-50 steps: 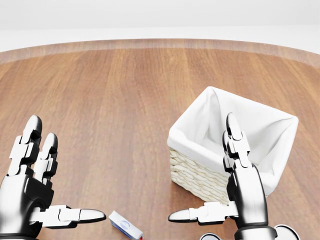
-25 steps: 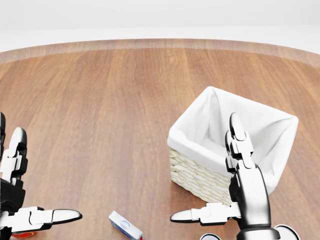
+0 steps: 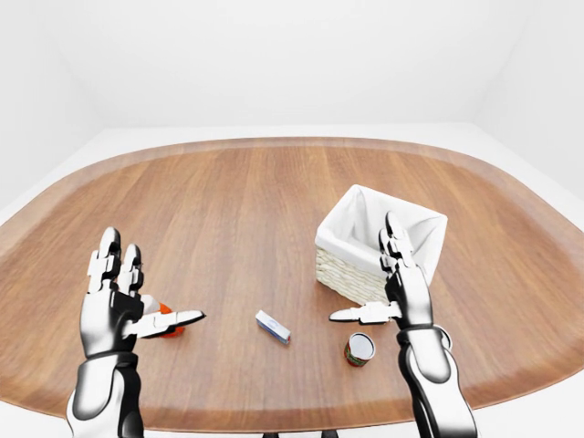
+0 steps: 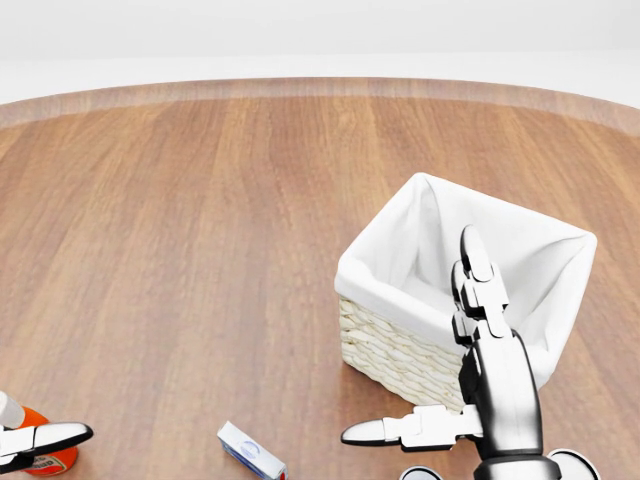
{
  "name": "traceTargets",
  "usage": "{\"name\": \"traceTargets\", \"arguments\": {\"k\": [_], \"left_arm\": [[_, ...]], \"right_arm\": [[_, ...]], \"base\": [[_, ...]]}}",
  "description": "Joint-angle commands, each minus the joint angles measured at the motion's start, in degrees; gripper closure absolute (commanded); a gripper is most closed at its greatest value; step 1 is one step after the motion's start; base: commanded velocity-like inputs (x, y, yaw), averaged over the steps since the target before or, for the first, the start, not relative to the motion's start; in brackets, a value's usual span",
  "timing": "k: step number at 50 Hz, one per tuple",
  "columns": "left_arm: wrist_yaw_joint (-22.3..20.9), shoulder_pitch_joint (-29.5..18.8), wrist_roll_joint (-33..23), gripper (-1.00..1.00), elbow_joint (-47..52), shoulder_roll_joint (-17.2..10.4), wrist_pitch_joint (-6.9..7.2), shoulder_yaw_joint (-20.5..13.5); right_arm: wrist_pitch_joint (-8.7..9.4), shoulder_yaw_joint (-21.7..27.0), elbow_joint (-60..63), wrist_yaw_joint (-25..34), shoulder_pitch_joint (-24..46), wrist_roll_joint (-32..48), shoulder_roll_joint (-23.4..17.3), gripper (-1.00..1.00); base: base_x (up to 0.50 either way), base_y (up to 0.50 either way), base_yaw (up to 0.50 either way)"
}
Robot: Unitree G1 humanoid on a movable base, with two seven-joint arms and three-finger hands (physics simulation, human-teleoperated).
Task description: Pick up the ketchup, and put it in the basket.
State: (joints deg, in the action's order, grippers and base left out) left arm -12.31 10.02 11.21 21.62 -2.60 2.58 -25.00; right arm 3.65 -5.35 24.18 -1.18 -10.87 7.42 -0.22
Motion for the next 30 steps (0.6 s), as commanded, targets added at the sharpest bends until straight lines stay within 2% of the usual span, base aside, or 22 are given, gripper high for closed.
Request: {"name": "traceTargets", "arguments": {"k": [1,3,5,14,16,24,30], "left_arm": [[-0.89,-0.61,0.63,-1.00,-6.32,-1.91,-3.08,-4.40],[-0.93,-0.70,0.61,-1.00,-7.47,-2.26,-3.98,-5.11],[-0.87,-0.80,0.83,-1.00,-7.94,-2.59,-4.24,-5.73],[-0.89,-1.66,2.54,-1.00,-10.04,-5.25,-4.23,-10.30],[-0.90,-1.87,2.56,-1.00,-10.99,-5.77,-4.63,-11.08],[-0.33,-2.96,1.47,-1.00,-15.81,-6.88,-7.58,-10.91],[0.51,-3.83,0.98,-1.00,-19.99,-7.99,-7.58,-9.82]], "right_arm": [[-0.12,-0.07,-0.06,-0.02,-0.04,0.13,-0.01,-1.00],[-0.01,-0.08,0.03,-0.04,0.01,0.15,0.01,-1.00],[0.01,-0.08,0.06,-0.01,0.02,0.14,-0.01,-1.00],[-0.51,-0.08,-0.39,0.03,-0.03,0.18,-0.03,-1.00],[-0.33,-0.18,-0.37,-0.01,0.04,0.26,0.01,-1.00],[-0.31,-0.43,-0.38,-0.06,0.05,0.55,-0.04,-1.00],[-0.33,-0.41,-0.46,-0.03,0.14,0.51,-0.02,-1.00]], "base": [[0.00,0.00,0.00],[0.00,0.00,0.00],[0.00,0.00,0.00],[0.00,0.00,0.00],[0.00,0.00,0.00],[0.00,0.00,0.00],[0.00,0.00,0.00]]}}
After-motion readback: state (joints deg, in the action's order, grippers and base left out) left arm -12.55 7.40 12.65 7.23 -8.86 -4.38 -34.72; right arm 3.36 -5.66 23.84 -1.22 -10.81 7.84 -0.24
